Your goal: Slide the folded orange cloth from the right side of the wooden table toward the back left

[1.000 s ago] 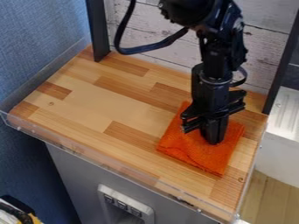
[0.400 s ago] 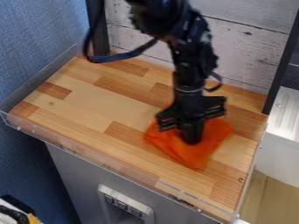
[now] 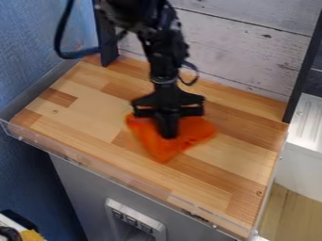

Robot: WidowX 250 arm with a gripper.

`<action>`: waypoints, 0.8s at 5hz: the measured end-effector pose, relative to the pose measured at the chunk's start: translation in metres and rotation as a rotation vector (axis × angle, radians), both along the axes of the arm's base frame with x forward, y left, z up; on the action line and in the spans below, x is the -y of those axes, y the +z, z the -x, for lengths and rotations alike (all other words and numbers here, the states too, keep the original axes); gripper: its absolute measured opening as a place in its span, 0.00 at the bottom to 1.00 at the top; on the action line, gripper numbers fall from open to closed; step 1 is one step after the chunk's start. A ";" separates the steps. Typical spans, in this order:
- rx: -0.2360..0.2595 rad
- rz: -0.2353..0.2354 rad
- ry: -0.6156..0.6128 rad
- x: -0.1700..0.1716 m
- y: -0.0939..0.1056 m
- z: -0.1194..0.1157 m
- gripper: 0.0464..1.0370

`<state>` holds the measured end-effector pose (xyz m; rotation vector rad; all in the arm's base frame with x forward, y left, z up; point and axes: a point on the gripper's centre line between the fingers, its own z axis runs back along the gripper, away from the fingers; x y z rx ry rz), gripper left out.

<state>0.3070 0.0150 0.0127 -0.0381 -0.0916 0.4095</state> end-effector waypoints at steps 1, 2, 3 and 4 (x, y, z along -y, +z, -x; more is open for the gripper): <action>0.004 -0.044 -0.134 -0.030 0.007 -0.007 0.01; -0.026 -0.075 -0.244 -0.054 0.004 -0.006 0.01; -0.058 -0.089 -0.331 -0.073 0.003 -0.002 0.01; -0.088 -0.083 -0.388 -0.087 0.002 0.001 0.01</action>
